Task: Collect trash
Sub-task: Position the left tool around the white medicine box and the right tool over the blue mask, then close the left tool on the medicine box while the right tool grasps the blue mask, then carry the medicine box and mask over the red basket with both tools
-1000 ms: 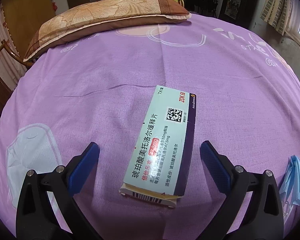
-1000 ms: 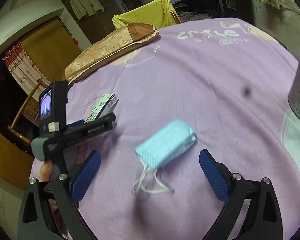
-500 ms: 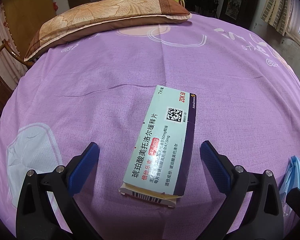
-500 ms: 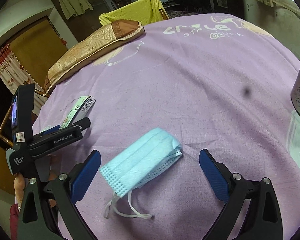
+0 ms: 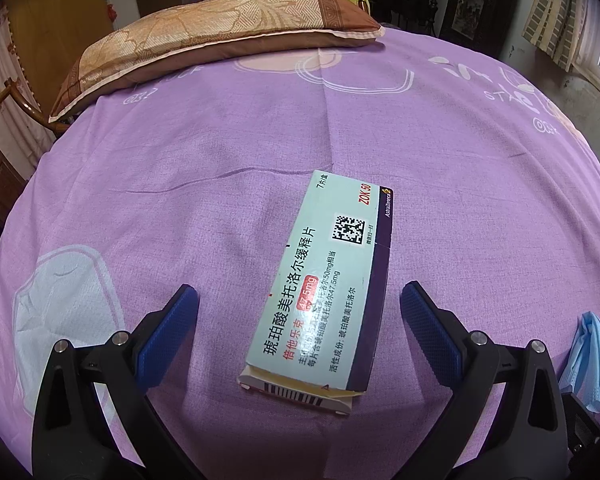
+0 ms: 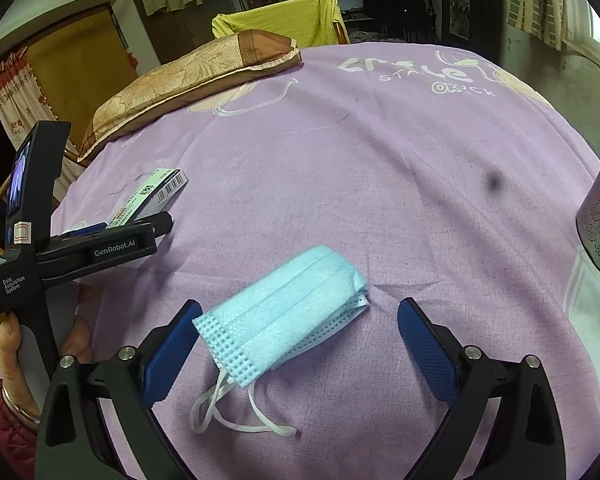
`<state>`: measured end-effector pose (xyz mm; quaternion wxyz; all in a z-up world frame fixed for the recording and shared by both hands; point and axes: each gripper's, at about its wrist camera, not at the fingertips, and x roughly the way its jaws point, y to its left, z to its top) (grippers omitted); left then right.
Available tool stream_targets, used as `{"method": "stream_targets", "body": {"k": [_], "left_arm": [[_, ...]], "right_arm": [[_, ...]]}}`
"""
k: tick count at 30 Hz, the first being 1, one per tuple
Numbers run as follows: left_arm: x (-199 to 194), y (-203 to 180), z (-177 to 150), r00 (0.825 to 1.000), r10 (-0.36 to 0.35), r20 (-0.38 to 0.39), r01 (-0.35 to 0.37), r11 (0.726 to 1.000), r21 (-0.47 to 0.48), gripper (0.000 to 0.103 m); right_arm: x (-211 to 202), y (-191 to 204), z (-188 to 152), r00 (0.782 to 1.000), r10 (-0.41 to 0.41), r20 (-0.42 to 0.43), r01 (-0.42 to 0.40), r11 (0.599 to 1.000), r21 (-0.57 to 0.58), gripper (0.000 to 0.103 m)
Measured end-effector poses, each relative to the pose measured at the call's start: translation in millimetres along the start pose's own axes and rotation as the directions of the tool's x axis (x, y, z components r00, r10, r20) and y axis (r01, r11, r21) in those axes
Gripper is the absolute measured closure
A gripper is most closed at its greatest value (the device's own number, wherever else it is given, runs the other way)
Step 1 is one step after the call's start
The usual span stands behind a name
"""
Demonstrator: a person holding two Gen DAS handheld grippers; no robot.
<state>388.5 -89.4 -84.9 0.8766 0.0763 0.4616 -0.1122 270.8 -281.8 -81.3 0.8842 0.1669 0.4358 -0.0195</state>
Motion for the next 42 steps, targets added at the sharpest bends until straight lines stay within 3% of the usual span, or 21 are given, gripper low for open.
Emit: {"method": "stream_targets", "body": {"k": [5, 7, 9, 11, 12, 13, 14, 15, 21, 28, 34, 42], "left_arm": [[-0.7, 1.6, -0.1, 1.0, -0.009, -0.002, 0.009, 1.0, 0.002, 0.006], [-4.2, 0.8, -0.1, 1.0, -0.026, 0.017, 0.026, 1.0, 0.004, 0.017], [-8.2, -3.0, -0.7, 0.999, -0.035, 0.04, 0.034, 0.999, 0.03, 0.04], [-10.4, -7.2, -2.0, 0.998, -0.033, 0.052, 0.03, 0.998, 0.057, 0.053], [-12.1, -7.4, -2.6, 0.997, -0.053, 0.056, 0.05, 0.997, 0.063, 0.055], [-13.3, -7.9, -2.6, 0.996, -0.071, 0.057, 0.068, 0.996, 0.062, 0.055], [-14.7, -7.7, -2.6, 0.995, -0.085, 0.061, 0.081, 0.995, 0.061, 0.056], [-17.3, -7.0, -2.8, 0.994, -0.087, 0.072, 0.083, 0.995, 0.061, 0.056], [-31.5, -2.4, -1.5, 0.99, -0.068, 0.125, 0.063, 0.997, 0.045, 0.056], [-53.5, 4.8, -4.6, 0.982, -0.07, 0.178, 0.068, 0.998, 0.018, 0.056], [-94.6, 16.8, -20.5, 0.973, -0.062, 0.221, 0.067, 0.998, -0.017, 0.056], [-185.4, 48.0, -65.6, 0.956, 0.04, 0.29, -0.028, 0.999, -0.047, 0.056]], "right_arm": [[-0.2, -3.1, 2.1, 1.0, 0.006, 0.002, -0.006, 1.0, 0.016, 0.012], [-0.6, -2.2, 2.4, 1.0, -0.008, 0.008, 0.008, 1.0, 0.002, 0.022], [-1.0, -1.2, 3.4, 1.0, -0.004, 0.009, 0.004, 1.0, -0.013, 0.041], [-2.5, -2.1, 3.5, 1.0, 0.009, 0.014, -0.009, 1.0, -0.009, 0.044], [-3.7, -1.9, 4.0, 1.0, 0.016, 0.018, -0.016, 1.0, -0.011, 0.048], [-5.5, -1.5, 4.5, 0.999, 0.019, 0.026, -0.019, 1.0, -0.014, 0.06], [-7.8, -0.6, 4.7, 0.999, 0.025, 0.033, -0.024, 1.0, -0.02, 0.063], [-10.8, 0.9, 5.2, 0.999, 0.03, 0.043, -0.029, 0.999, -0.028, 0.075], [-19.4, 0.1, 7.4, 0.997, 0.036, 0.07, -0.033, 0.999, -0.032, 0.084], [-40.6, -1.2, 11.3, 0.987, 0.086, 0.137, -0.083, 0.996, -0.023, 0.085], [-72.4, 9.3, 11.5, 0.962, 0.165, 0.218, -0.156, 0.986, -0.061, 0.085], [-114.8, 51.4, -10.5, 0.918, 0.297, 0.263, -0.251, 0.948, -0.194, 0.085]]}}
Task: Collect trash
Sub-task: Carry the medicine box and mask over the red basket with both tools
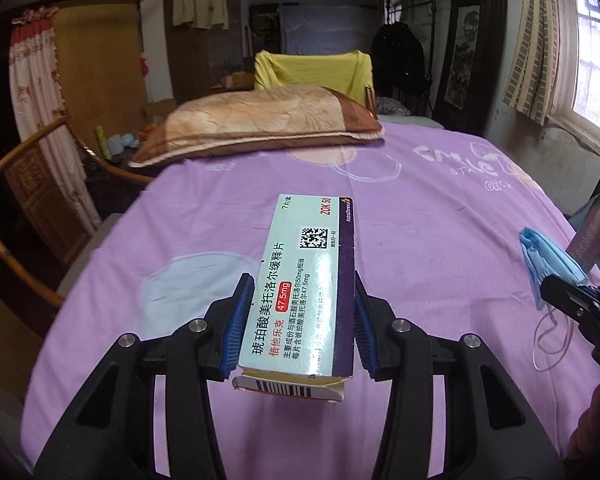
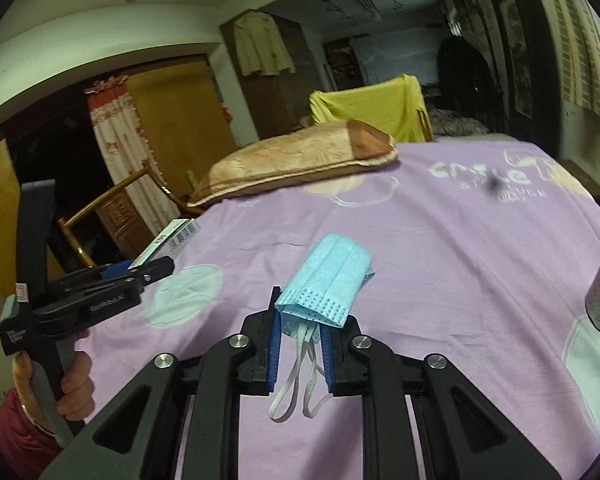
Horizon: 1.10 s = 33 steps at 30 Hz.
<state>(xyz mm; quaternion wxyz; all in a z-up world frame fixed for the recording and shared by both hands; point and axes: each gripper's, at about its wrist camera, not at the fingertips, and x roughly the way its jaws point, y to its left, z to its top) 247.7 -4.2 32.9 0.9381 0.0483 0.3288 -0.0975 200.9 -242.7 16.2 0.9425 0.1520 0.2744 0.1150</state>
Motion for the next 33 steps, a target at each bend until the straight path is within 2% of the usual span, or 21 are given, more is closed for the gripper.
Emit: {"method": "stream_targets", "body": {"k": [9, 15, 17, 19, 20, 21, 22, 23, 25, 26, 29, 30, 32, 33], "left_arm": [[-115.9, 47.0, -40.4, 0.99, 0.11, 0.091, -0.107, 0.994, -0.035, 0.056], [-178.1, 71.6, -79.4, 0.972, 0.183, 0.145, -0.176, 0.983, -0.059, 0.056], [-192.5, 83.1, -93.9, 0.974, 0.178, 0.141, -0.167, 0.982, -0.084, 0.056], [-194.7, 92.3, -106.8, 0.982, 0.142, 0.124, -0.127, 0.985, -0.118, 0.056], [-188.7, 92.8, -111.6, 0.985, 0.124, 0.12, -0.109, 0.986, -0.124, 0.062], [-170.7, 89.0, -117.0, 0.99, 0.085, 0.109, -0.072, 0.99, -0.121, 0.071], [-156.4, 87.2, -119.3, 0.994, 0.068, 0.091, -0.056, 0.99, -0.131, 0.074], [-134.4, 85.4, -121.7, 0.999, 0.024, 0.042, -0.017, 0.986, -0.165, 0.075], [-122.6, 84.0, -128.4, 0.997, -0.082, 0.012, 0.083, 0.976, -0.202, 0.075], [-123.1, 81.3, -130.9, 0.996, -0.092, 0.013, 0.093, 0.979, -0.182, 0.075], [-130.3, 79.6, -141.1, 1.0, -0.021, -0.003, 0.02, 0.993, -0.116, 0.065], [-129.7, 82.3, -146.0, 1.0, -0.011, -0.021, 0.008, 0.993, -0.116, 0.056], [-126.1, 87.8, -155.8, 0.998, 0.024, -0.051, -0.03, 0.991, -0.127, 0.045], [-123.7, 91.2, -162.0, 0.997, 0.043, -0.062, -0.051, 0.99, -0.133, 0.044]], "right_arm": [[-64.8, 74.1, -11.9, 0.988, 0.13, 0.08, -0.121, 0.987, -0.102, 0.085], [-98.7, 129.0, -22.0, 0.972, 0.216, 0.097, -0.196, 0.964, -0.181, 0.085], [-104.5, 147.4, -26.6, 0.965, 0.244, 0.092, -0.221, 0.953, -0.207, 0.085], [-107.7, 169.2, -32.8, 0.956, 0.282, 0.076, -0.257, 0.937, -0.236, 0.085], [-108.2, 176.1, -35.6, 0.953, 0.294, 0.07, -0.269, 0.932, -0.242, 0.085], [-106.6, 185.7, -39.4, 0.952, 0.299, 0.061, -0.275, 0.928, -0.251, 0.085], [-105.9, 190.5, -42.9, 0.953, 0.298, 0.054, -0.276, 0.927, -0.253, 0.085], [-104.1, 191.4, -46.9, 0.955, 0.293, 0.036, -0.277, 0.931, -0.238, 0.085], [-104.2, 187.8, -52.6, 0.953, 0.304, 0.004, -0.296, 0.929, -0.22, 0.085], [-105.3, 186.7, -54.5, 0.955, 0.297, -0.001, -0.289, 0.93, -0.226, 0.085], [-106.1, 179.1, -53.2, 0.961, 0.277, 0.015, -0.266, 0.937, -0.224, 0.085], [-103.3, 175.2, -51.6, 0.96, 0.281, 0.01, -0.273, 0.939, -0.209, 0.085], [-97.3, 171.8, -52.8, 0.958, 0.285, 0.0, -0.28, 0.939, -0.198, 0.085], [-95.2, 171.8, -55.5, 0.958, 0.286, -0.005, -0.281, 0.939, -0.196, 0.085]]}}
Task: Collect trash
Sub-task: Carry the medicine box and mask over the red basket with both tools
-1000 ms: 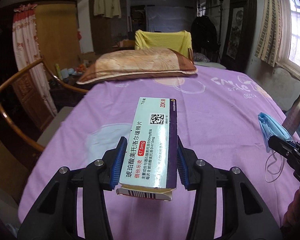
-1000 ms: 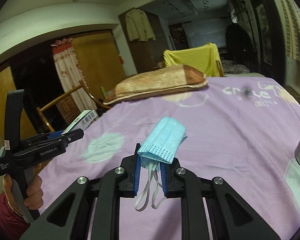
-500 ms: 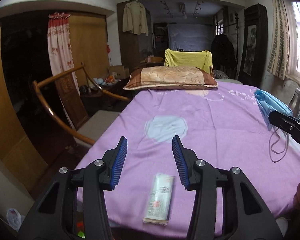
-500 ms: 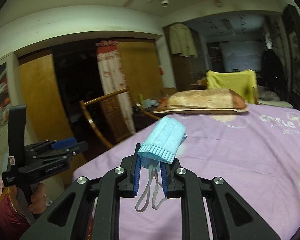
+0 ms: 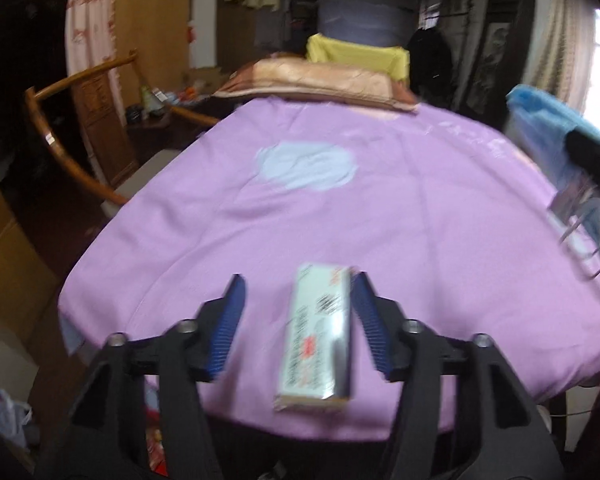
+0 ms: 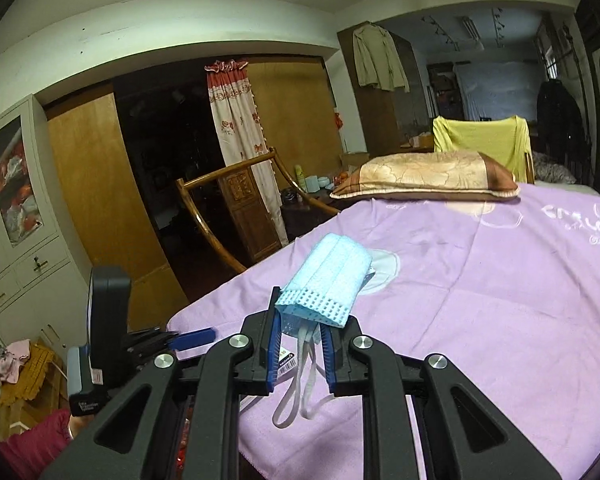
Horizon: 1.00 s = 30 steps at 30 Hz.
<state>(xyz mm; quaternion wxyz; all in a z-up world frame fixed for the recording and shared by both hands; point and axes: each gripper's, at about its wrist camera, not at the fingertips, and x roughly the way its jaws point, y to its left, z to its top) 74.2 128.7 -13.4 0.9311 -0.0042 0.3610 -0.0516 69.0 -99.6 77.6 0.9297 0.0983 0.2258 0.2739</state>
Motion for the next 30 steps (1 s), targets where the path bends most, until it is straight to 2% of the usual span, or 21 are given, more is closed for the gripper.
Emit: {"method": "stream_targets", "body": {"k": [4, 8, 11, 12, 13, 14, 17, 20, 24, 30], "left_arm": [[18.7, 9.4, -13.1, 0.998, -0.029, -0.063, 0.028, 0.999, -0.023, 0.044], [31.4, -2.3, -17.3, 0.995, -0.048, -0.084, 0.05, 0.998, 0.028, 0.033], [44.1, -7.5, -19.7, 0.991, -0.056, -0.121, 0.061, 0.997, 0.04, 0.033], [48.5, -8.1, -20.9, 0.99, -0.05, -0.129, 0.055, 0.998, 0.04, 0.036], [48.3, -9.8, -20.3, 0.993, -0.033, -0.116, 0.039, 0.998, 0.049, 0.043], [47.5, -10.7, -20.1, 0.993, -0.029, -0.118, 0.035, 0.998, 0.056, 0.059], [32.9, -4.9, -15.0, 0.996, -0.052, -0.073, 0.054, 0.998, 0.031, 0.059], [5.3, 2.2, -9.4, 1.0, -0.01, 0.0, 0.01, 0.999, 0.04, 0.059], [-31.0, 27.2, -6.3, 0.998, 0.039, 0.048, -0.039, 0.999, 0.01, 0.059], [-66.7, 86.6, -26.9, 0.991, 0.126, 0.032, -0.123, 0.989, -0.08, 0.059]], "right_arm": [[8.2, -2.3, -7.0, 1.0, -0.009, -0.022, 0.009, 1.0, 0.004, 0.085], [8.2, -0.8, -11.4, 0.999, -0.039, -0.021, 0.039, 0.999, -0.018, 0.085], [7.9, -4.5, -12.3, 0.999, -0.039, -0.018, 0.039, 0.999, -0.012, 0.085], [7.0, -5.6, -12.7, 0.999, -0.041, -0.017, 0.041, 0.999, -0.008, 0.085], [6.6, -6.7, -13.1, 0.999, -0.043, -0.016, 0.043, 0.999, -0.007, 0.085], [6.0, -8.4, -13.8, 0.999, -0.045, -0.014, 0.045, 0.999, -0.003, 0.085], [5.6, -10.0, -14.1, 0.999, -0.04, -0.017, 0.04, 0.999, 0.003, 0.085], [5.3, -4.6, -12.6, 1.0, -0.023, -0.01, 0.023, 1.0, 0.001, 0.085], [9.5, 10.0, -10.1, 1.0, 0.02, -0.017, -0.02, 1.0, -0.017, 0.085], [27.2, 54.6, -10.3, 0.993, 0.1, -0.057, -0.105, 0.992, -0.076, 0.085]]}}
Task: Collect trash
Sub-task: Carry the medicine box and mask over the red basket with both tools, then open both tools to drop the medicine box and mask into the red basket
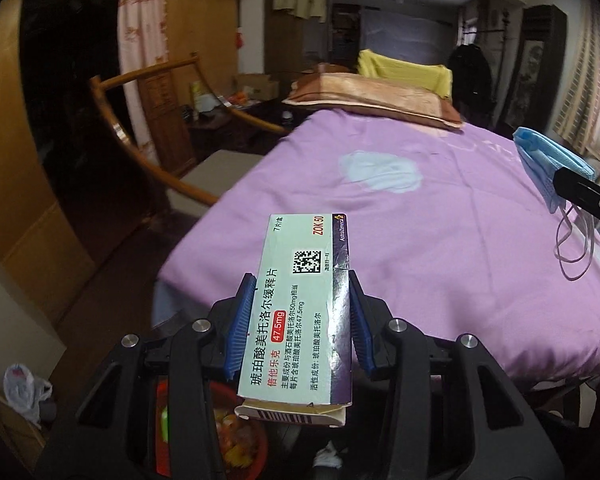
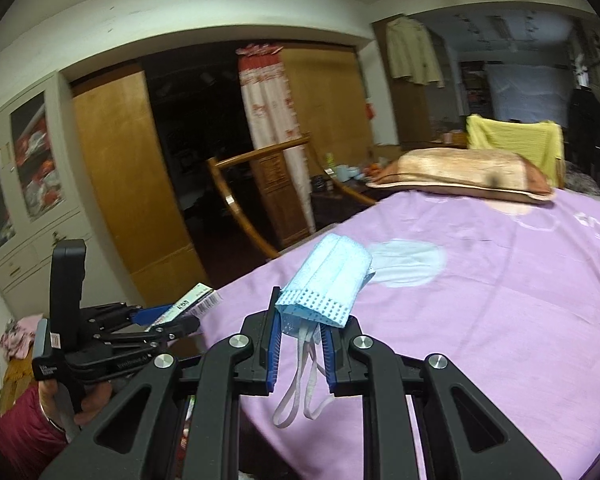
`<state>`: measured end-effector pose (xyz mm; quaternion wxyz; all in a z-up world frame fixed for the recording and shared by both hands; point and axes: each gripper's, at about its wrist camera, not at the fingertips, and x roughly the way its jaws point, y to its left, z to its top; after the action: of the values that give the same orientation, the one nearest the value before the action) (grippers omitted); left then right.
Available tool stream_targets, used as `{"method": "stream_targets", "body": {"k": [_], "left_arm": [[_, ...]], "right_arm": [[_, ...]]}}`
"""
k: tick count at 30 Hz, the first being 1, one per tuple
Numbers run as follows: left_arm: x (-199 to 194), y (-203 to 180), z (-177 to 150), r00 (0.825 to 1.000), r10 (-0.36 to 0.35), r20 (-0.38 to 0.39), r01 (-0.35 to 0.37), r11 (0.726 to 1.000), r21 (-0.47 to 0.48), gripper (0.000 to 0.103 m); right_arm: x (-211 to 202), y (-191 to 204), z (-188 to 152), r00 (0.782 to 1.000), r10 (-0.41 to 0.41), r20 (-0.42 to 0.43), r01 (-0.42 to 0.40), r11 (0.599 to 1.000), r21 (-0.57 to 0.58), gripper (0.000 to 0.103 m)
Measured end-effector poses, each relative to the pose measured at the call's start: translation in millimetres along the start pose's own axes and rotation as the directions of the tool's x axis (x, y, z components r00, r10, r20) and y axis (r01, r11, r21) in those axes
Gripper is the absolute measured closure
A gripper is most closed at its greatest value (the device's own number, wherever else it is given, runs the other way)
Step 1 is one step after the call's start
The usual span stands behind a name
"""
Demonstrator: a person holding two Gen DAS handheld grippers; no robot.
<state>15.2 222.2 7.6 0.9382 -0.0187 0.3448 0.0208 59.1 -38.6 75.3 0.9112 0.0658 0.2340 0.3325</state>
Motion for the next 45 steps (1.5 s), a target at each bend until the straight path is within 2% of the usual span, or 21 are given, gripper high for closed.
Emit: {"method": "stream_targets", "body": {"k": [4, 8, 14, 16, 18, 20, 27, 32, 37, 45], "left_arm": [[-10.3, 45.3, -27.4, 0.998, 0.053, -0.043, -0.055, 0.997, -0.056, 0.059], [-14.1, 82.9, -59.3, 0.99, 0.096, -0.099, -0.105, 0.991, -0.086, 0.059], [12.2, 121.1, -106.0, 0.97, 0.066, -0.232, -0.095, 0.989, -0.113, 0.058], [25.3, 129.3, -122.8, 0.958, 0.056, -0.281, -0.093, 0.988, -0.12, 0.05], [36.7, 139.9, -140.2, 0.943, 0.073, -0.326, -0.122, 0.984, -0.132, 0.029], [42.1, 151.8, -154.0, 0.931, 0.087, -0.353, -0.147, 0.978, -0.147, 0.025], [30.9, 189.7, -171.5, 0.916, 0.221, -0.336, -0.295, 0.937, -0.188, 0.009], [34.2, 202.4, -186.5, 0.896, 0.244, -0.371, -0.332, 0.923, -0.195, 0.009], [44.9, 205.3, -197.1, 0.879, 0.266, -0.396, -0.357, 0.917, -0.177, 0.009], [48.4, 208.7, -207.9, 0.864, 0.295, -0.408, -0.383, 0.911, -0.152, 0.009]], "right_arm": [[25.9, 37.3, -1.4, 0.996, 0.073, -0.059, -0.075, 0.996, -0.04, 0.085], [59.7, 85.2, -8.8, 0.978, 0.146, -0.147, -0.159, 0.983, -0.087, 0.085], [101.5, 144.5, -24.8, 0.944, 0.198, -0.263, -0.242, 0.959, -0.147, 0.085], [115.5, 161.9, -33.4, 0.93, 0.204, -0.307, -0.262, 0.952, -0.16, 0.085], [129.0, 173.6, -39.9, 0.915, 0.208, -0.347, -0.277, 0.947, -0.163, 0.085], [141.2, 183.8, -47.7, 0.9, 0.208, -0.384, -0.289, 0.943, -0.164, 0.085], [183.5, 217.6, -76.5, 0.837, 0.206, -0.507, -0.333, 0.927, -0.173, 0.085], [207.3, 238.2, -100.0, 0.784, 0.197, -0.589, -0.366, 0.913, -0.183, 0.085], [221.9, 248.2, -116.2, 0.749, 0.18, -0.638, -0.375, 0.909, -0.184, 0.084], [234.9, 252.7, -134.2, 0.697, 0.168, -0.697, -0.388, 0.906, -0.17, 0.083]]}}
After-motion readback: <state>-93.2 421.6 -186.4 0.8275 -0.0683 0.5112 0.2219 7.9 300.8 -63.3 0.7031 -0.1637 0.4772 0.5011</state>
